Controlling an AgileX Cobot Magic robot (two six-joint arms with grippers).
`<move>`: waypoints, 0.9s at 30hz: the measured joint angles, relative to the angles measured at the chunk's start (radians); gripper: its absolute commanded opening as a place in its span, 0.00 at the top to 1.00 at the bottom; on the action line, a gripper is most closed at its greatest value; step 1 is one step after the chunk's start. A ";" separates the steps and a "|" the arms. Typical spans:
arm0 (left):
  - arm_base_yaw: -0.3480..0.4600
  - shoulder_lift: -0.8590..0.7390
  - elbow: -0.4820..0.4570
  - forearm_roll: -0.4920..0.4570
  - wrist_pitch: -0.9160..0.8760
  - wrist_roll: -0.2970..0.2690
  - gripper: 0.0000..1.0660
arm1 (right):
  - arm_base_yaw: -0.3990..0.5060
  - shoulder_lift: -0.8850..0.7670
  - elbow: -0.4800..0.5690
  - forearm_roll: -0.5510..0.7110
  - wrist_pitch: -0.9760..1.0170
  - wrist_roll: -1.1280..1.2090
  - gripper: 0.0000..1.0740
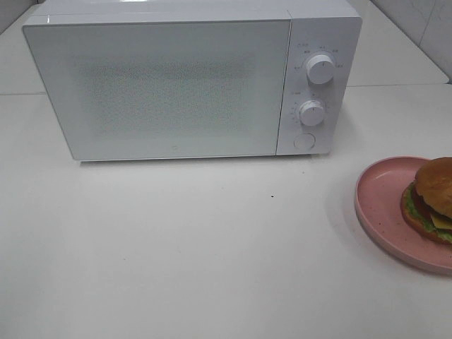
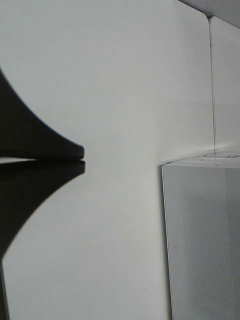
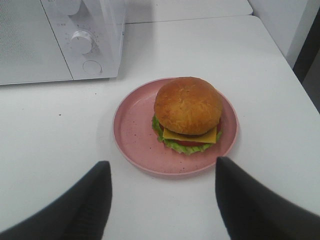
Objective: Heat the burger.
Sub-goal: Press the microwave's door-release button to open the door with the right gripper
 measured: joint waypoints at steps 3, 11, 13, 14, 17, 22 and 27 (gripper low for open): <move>0.000 0.000 0.000 0.000 0.000 0.000 1.00 | 0.000 0.000 0.000 0.000 0.000 0.000 0.46; 0.000 0.000 0.000 0.000 0.000 0.000 1.00 | 0.000 0.006 -0.004 0.000 -0.011 0.000 0.46; 0.000 0.000 0.000 0.000 0.000 0.000 1.00 | 0.000 0.029 -0.013 0.000 -0.036 0.000 0.46; 0.000 0.000 0.000 0.000 0.000 0.000 1.00 | 0.000 0.047 -0.015 0.000 -0.060 0.000 0.46; 0.000 0.000 0.000 0.000 0.000 0.000 1.00 | 0.000 0.131 -0.023 0.001 -0.167 0.000 0.46; 0.000 0.000 0.000 0.000 0.000 0.000 1.00 | 0.000 0.260 -0.023 0.012 -0.308 0.000 0.46; 0.000 0.000 0.000 0.000 0.000 0.000 1.00 | 0.000 0.379 -0.023 0.046 -0.434 0.000 0.47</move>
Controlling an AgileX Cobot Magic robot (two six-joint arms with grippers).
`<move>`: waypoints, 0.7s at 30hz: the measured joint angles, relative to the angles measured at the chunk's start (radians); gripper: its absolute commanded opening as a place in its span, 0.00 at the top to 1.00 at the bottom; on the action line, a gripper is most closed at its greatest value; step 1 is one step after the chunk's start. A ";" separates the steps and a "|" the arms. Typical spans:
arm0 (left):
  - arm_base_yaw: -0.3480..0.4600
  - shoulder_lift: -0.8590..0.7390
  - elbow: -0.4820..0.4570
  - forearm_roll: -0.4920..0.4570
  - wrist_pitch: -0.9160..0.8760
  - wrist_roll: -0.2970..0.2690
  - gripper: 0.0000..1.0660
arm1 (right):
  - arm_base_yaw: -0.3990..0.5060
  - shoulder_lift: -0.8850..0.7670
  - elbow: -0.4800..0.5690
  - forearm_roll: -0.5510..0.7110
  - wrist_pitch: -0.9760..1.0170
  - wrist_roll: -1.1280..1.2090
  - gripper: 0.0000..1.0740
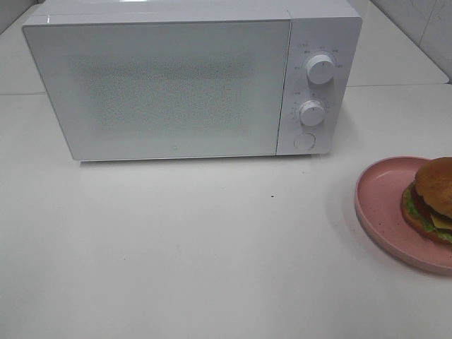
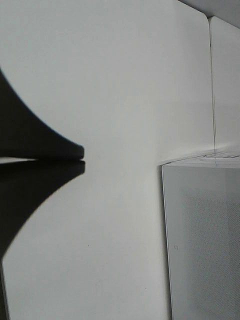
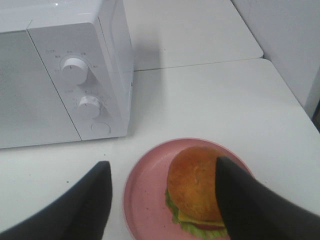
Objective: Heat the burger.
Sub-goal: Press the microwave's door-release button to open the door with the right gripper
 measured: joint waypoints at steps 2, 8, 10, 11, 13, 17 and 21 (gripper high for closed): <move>0.000 0.000 0.000 0.000 0.000 0.000 1.00 | 0.000 0.066 0.000 0.026 -0.065 0.000 0.48; 0.000 0.000 0.000 0.000 0.000 0.000 1.00 | 0.000 0.282 0.000 0.057 -0.246 -0.008 0.55; 0.000 0.000 0.000 0.000 0.000 0.000 1.00 | 0.000 0.335 0.000 0.058 -0.292 -0.020 0.57; 0.000 0.000 0.000 0.000 0.000 0.000 1.00 | 0.000 0.335 0.000 0.058 -0.292 -0.020 0.57; 0.000 0.000 0.000 0.000 0.000 0.000 1.00 | 0.000 0.418 0.000 0.058 -0.360 -0.044 0.68; 0.000 0.000 0.000 0.000 0.000 0.000 1.00 | 0.000 0.489 0.000 0.058 -0.434 -0.061 0.80; 0.000 0.000 0.000 0.000 0.000 0.000 1.00 | 0.000 0.571 0.000 0.059 -0.520 -0.075 0.95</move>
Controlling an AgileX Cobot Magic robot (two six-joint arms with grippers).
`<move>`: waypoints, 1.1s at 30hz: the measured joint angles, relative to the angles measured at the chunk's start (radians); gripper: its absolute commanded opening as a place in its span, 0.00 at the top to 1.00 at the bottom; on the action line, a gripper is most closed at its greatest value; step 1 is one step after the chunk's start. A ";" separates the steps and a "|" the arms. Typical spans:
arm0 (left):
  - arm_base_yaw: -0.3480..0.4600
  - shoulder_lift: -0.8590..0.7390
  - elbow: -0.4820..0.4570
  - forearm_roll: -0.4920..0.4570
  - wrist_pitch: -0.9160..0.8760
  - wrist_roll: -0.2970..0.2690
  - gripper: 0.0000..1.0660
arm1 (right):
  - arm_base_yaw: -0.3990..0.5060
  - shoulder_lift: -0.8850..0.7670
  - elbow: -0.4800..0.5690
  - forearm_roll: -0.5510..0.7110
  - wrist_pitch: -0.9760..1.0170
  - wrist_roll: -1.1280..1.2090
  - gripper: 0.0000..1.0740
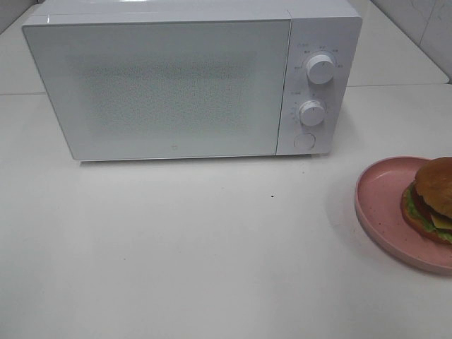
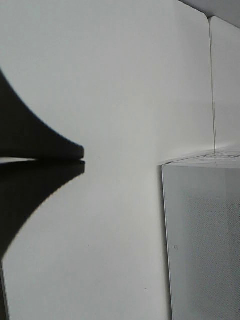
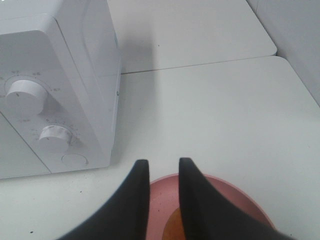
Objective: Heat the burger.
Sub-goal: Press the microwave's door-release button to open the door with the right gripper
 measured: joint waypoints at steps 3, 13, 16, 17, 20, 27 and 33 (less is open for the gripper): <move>0.000 0.000 0.000 0.000 0.000 0.000 1.00 | 0.000 0.059 0.000 0.000 -0.059 -0.010 1.00; 0.000 0.000 0.000 0.000 0.000 0.000 1.00 | 0.099 0.207 0.000 0.000 -0.177 -0.011 1.00; 0.000 0.000 0.000 0.000 0.000 0.000 1.00 | 0.182 0.253 0.000 0.000 -0.226 -0.011 1.00; 0.000 0.000 0.000 0.000 0.000 0.000 1.00 | 0.225 0.281 0.000 0.000 -0.248 -0.011 1.00; 0.000 0.000 0.000 0.000 0.000 0.000 1.00 | 0.298 0.330 0.000 0.000 -0.285 -0.011 1.00; 0.000 0.000 0.000 0.000 0.000 0.000 1.00 | 0.420 0.434 0.000 0.002 -0.382 -0.011 1.00; 0.000 0.000 0.000 0.000 0.000 0.000 1.00 | 0.527 0.552 -0.002 0.003 -0.478 0.000 0.99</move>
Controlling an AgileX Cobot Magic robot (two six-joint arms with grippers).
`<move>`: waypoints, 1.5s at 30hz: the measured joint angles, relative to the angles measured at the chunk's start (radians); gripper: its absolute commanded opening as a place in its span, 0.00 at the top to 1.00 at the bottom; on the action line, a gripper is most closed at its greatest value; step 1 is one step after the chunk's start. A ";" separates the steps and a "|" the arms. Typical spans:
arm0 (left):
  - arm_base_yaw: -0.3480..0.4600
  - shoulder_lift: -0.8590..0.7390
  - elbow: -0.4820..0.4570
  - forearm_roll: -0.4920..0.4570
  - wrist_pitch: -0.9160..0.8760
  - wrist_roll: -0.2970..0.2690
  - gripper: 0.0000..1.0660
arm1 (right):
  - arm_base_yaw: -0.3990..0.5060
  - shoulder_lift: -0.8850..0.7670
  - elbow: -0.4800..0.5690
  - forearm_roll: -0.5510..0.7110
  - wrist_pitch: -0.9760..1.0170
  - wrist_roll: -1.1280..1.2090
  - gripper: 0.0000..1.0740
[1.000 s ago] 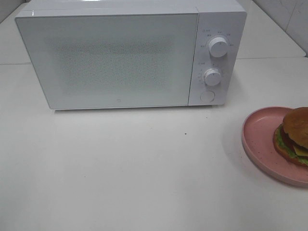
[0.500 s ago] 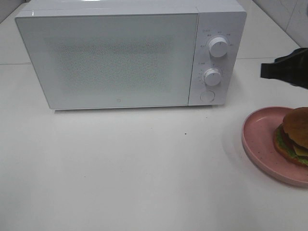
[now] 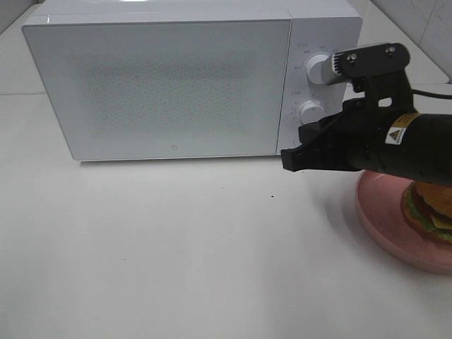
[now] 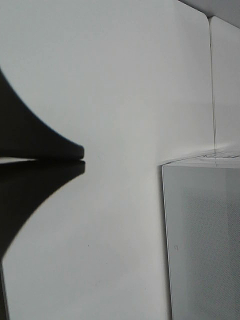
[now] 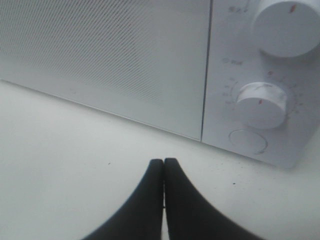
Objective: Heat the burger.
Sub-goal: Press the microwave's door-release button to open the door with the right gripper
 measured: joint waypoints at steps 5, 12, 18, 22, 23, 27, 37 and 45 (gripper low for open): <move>0.000 0.000 0.000 0.000 0.000 0.000 1.00 | 0.021 0.081 -0.043 0.001 -0.005 0.081 0.98; 0.000 0.000 0.000 0.000 0.000 0.000 1.00 | 0.021 0.166 -0.111 0.003 -0.026 0.350 0.98; 0.000 0.000 0.000 0.000 0.000 0.000 1.00 | 0.021 0.221 -0.119 0.003 -0.090 0.602 0.99; 0.000 0.000 0.000 0.000 0.000 0.000 1.00 | 0.021 0.246 -0.119 0.004 -0.157 0.769 1.00; 0.000 0.000 0.000 0.000 0.000 0.000 1.00 | 0.021 0.248 -0.119 0.004 -0.166 0.800 1.00; 0.000 0.000 0.000 0.000 0.000 0.000 1.00 | 0.021 0.253 -0.119 0.004 -0.203 0.936 1.00; 0.000 0.000 0.000 0.000 0.000 0.000 1.00 | 0.021 0.283 -0.126 0.194 -0.219 1.064 1.00; 0.000 0.000 0.000 0.000 0.000 0.000 1.00 | 0.021 0.333 -0.127 0.335 -0.310 1.080 1.00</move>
